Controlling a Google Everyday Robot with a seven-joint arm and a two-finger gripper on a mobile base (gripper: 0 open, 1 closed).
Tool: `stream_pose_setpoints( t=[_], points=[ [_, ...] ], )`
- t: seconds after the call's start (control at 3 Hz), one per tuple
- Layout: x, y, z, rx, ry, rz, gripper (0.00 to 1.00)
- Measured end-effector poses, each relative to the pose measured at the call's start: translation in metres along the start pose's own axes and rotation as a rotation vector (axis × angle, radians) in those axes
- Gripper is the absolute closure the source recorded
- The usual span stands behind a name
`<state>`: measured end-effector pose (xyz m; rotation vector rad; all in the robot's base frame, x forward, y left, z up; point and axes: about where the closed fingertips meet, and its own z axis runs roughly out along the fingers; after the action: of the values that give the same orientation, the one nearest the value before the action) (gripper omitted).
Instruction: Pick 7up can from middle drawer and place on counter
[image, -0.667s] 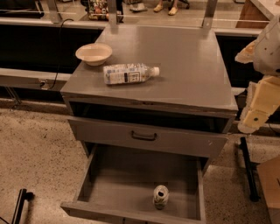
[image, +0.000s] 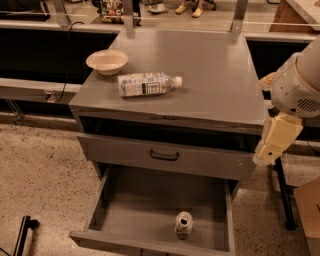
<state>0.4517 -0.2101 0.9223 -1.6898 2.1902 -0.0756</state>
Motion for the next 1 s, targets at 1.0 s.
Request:
stream_pose_setpoints(
  t=[1.0],
  points=[
    [0.024,0.061,0.107,-0.108,-0.277,0.028,0.00]
  ],
)
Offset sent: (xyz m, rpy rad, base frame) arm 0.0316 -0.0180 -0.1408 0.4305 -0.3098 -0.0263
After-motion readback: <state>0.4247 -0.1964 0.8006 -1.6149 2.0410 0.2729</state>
